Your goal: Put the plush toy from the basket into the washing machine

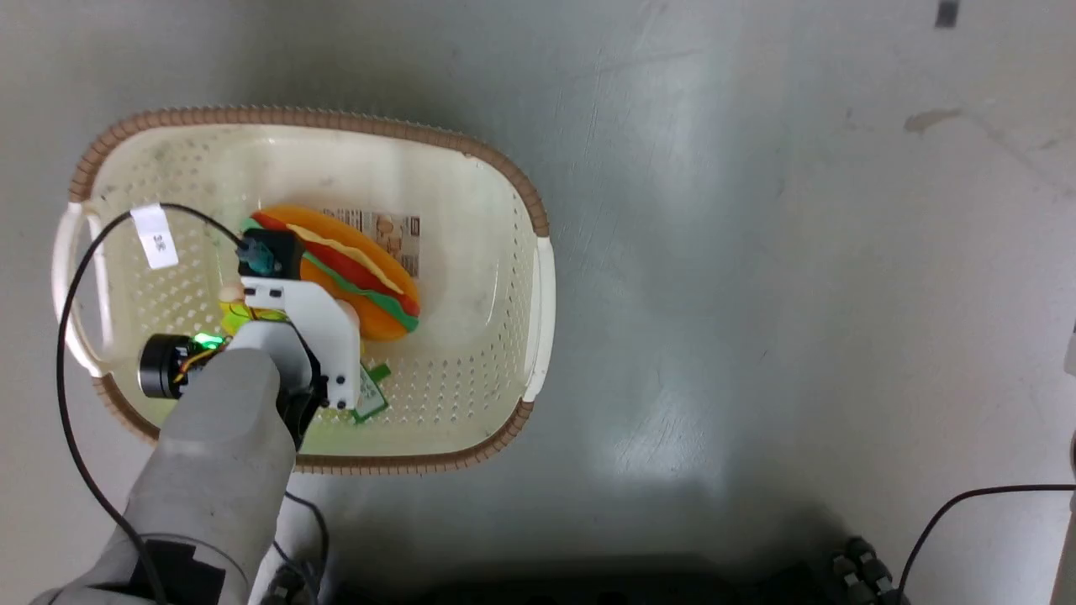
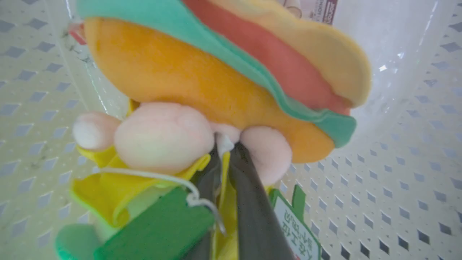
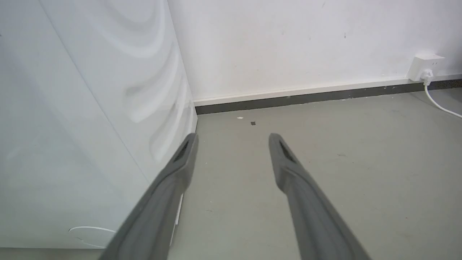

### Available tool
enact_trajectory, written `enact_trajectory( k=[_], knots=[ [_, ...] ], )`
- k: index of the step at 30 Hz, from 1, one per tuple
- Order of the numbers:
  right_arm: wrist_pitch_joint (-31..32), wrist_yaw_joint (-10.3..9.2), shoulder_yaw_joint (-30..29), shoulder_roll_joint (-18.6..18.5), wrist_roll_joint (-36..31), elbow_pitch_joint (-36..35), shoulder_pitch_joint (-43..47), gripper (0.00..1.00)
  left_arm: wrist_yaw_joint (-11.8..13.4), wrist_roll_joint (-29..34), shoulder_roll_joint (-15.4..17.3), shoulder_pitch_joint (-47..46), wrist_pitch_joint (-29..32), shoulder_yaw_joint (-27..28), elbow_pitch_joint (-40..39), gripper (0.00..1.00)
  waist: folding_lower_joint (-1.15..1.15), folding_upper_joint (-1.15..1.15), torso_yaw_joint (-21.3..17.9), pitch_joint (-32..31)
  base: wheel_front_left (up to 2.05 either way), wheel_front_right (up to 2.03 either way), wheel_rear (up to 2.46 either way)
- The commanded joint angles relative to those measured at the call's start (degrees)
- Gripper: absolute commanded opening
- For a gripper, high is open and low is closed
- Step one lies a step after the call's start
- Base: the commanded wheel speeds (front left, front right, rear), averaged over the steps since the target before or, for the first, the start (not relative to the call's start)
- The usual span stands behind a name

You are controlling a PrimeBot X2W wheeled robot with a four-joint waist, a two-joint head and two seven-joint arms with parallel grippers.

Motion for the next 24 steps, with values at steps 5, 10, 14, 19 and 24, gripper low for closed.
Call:
enact_trajectory(
  k=[5,10,14,19,24],
  knots=[
    [-0.25,0.03,0.87,-0.04,0.4,1.87,0.02,1.0,-1.38,-0.39,-0.38,1.76,-2.6,-0.98,-0.33,0.0,0.0,0.0,0.11,-5.93,0.0,0.0,0.0],
    [-0.25,0.03,2.51,-0.04,0.33,2.78,1.22,1.0,-2.37,-0.27,-0.48,3.39,-5.41,-2.13,-0.33,0.0,0.0,0.0,0.77,-11.33,0.0,0.0,0.0],
    [-0.25,0.03,3.42,-0.04,0.11,3.53,2.46,1.0,-2.62,0.45,-0.48,4.96,-7.5,-3.38,-0.33,0.0,0.0,0.0,1.33,-15.26,0.0,0.0,0.0],
    [-0.25,0.03,5.56,-0.04,-0.79,3.9,4.92,1.0,-3.01,0.38,-0.9,8.13,-11.22,-4.38,-0.33,0.0,0.0,0.0,1.9,-21.58,0.0,0.0,0.0],
    [-0.25,0.03,6.13,-0.04,-1.17,4.7,7.68,1.0,-3.27,0.28,-1.16,10.89,-16.16,-5.36,-0.49,0.0,0.0,0.0,2.61,-27.41,0.0,0.0,0.0]
  ],
)
